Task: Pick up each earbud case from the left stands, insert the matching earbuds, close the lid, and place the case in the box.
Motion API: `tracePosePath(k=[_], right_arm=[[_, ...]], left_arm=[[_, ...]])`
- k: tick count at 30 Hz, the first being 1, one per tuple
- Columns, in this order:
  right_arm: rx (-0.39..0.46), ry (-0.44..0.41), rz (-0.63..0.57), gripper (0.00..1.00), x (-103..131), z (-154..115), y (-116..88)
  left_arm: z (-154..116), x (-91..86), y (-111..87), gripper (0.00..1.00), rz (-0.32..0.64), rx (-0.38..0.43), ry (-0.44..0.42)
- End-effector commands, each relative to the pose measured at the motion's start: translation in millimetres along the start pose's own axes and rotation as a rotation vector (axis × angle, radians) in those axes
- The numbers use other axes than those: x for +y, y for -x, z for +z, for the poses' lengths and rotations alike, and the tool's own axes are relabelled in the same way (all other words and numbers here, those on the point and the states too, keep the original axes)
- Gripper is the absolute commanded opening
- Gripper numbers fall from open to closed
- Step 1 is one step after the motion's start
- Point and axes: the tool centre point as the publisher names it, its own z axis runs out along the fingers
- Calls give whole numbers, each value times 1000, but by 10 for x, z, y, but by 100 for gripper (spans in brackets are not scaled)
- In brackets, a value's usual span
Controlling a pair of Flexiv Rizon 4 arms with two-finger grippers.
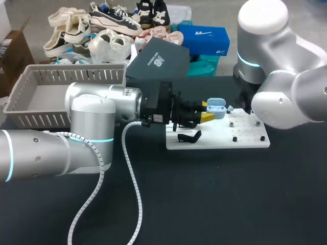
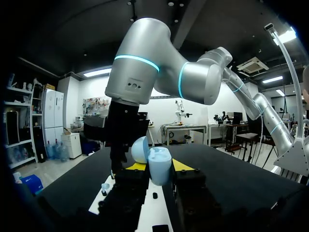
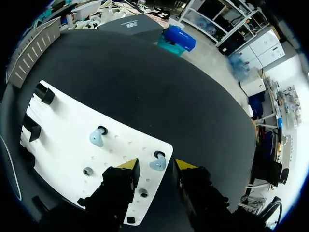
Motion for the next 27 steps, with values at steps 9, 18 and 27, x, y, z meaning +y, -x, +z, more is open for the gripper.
tracePosePath(k=[9,18,27], right_arm=[[12,-14,1,33,15,37,4],[25,-25,1,21,9,69,-2],[22,-30,7,0,-18,50,-19]], left_arm=[[9,0,-6,0,1,0,3],[9,0,-6,0,1,0,3],[9,0,-6,0,1,0,3]])
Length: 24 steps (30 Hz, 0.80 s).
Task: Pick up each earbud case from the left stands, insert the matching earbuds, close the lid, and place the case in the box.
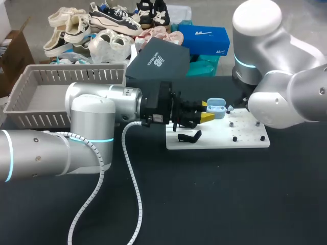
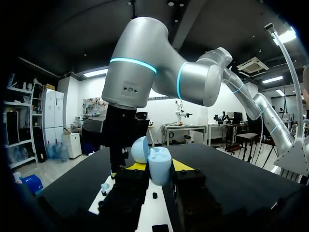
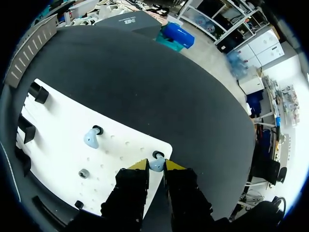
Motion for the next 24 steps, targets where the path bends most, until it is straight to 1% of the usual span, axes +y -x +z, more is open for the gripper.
tracePosePath(k=[1,4,8,10,17,24], right_arm=[[-5,-4,7,0,-1,-24,-13],[-7,-5,15,0,-23,-89,-51],[-28,-15,23,0,-20,-303,-143],[-42,-6,32,0,-36,-382,-169],[-121,6,40,0,0,-879,-364],[-210,4,62,0,123,-1413,-384]], left_arm=[[9,0,-6,0,1,0,3],[9,0,-6,0,1,0,3],[9,0,-6,0,1,0,3],[9,0,-6,0,1,0,3],[9,0,-6,0,1,0,3],[9,0,-6,0,1,0,3]])
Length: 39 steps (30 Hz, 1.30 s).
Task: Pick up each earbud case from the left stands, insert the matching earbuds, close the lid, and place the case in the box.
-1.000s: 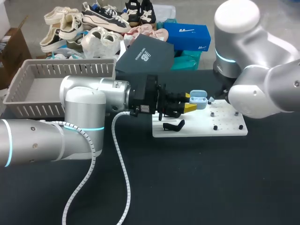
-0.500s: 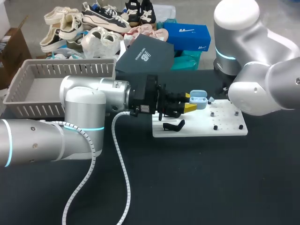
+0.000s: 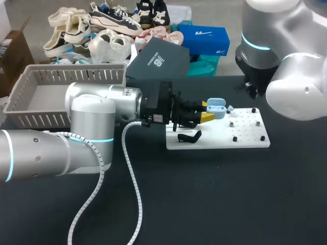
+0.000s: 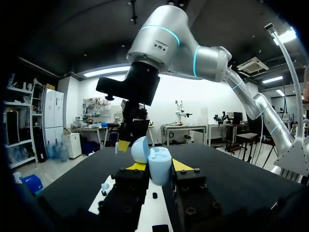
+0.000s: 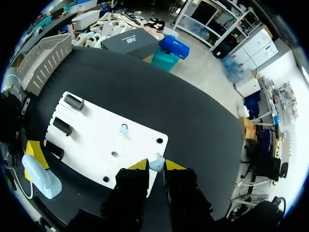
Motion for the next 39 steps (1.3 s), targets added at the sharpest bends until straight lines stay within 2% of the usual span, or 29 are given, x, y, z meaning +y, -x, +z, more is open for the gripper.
tracePosePath(k=[1,8,11,15,22,27,33,39], right_arm=[[-119,-9,23,0,93,-516,-235],[-164,-15,25,0,351,-958,-210],[-176,8,28,0,502,-1124,-228],[-152,29,20,0,672,-1245,-245],[-16,58,34,0,944,-1260,-277],[37,91,39,0,1107,-1270,-310],[58,118,55,0,1215,-1294,-345],[59,101,59,0,1213,-1313,-433]], left_arm=[[9,0,-6,0,1,0,3],[9,0,-6,0,1,0,3],[9,0,-6,0,1,0,3],[9,0,-6,0,1,0,3],[9,0,-6,0,1,0,3],[9,0,-6,0,1,0,3],[9,0,-6,0,1,0,3],[9,0,-6,0,1,0,3]])
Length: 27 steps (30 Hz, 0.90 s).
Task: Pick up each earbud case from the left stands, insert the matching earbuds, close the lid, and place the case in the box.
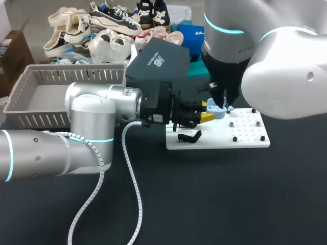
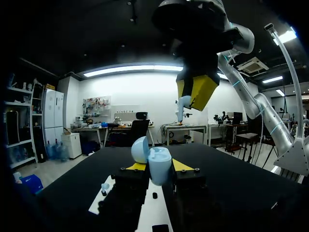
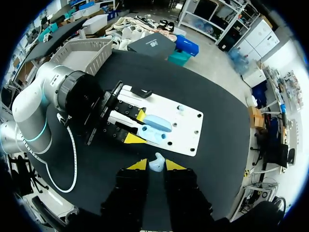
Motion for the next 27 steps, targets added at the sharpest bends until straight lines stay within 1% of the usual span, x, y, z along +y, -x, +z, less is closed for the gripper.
tracePosePath(k=[1,17,18,19,21,22,24,26,27], right_arm=[[-3,-3,1,0,3,-30,-35],[-3,-3,1,0,3,-30,-35],[28,-3,39,0,-18,-24,-11],[34,-1,53,0,-25,-22,-5],[76,19,172,0,-77,-16,20],[91,6,200,0,-95,-9,15],[118,6,256,0,-120,2,-1],[148,-19,304,0,-135,14,-17],[150,-34,318,0,-138,14,-17]], left_arm=[[9,0,-5,0,1,0,3],[9,0,-5,0,1,0,3],[9,0,-5,0,1,0,3],[9,0,-5,0,1,0,3],[9,0,-5,0,1,0,3],[9,0,-5,0,1,0,3],[9,0,-5,0,1,0,3],[9,0,-5,0,1,0,3],[9,0,-5,0,1,0,3]])
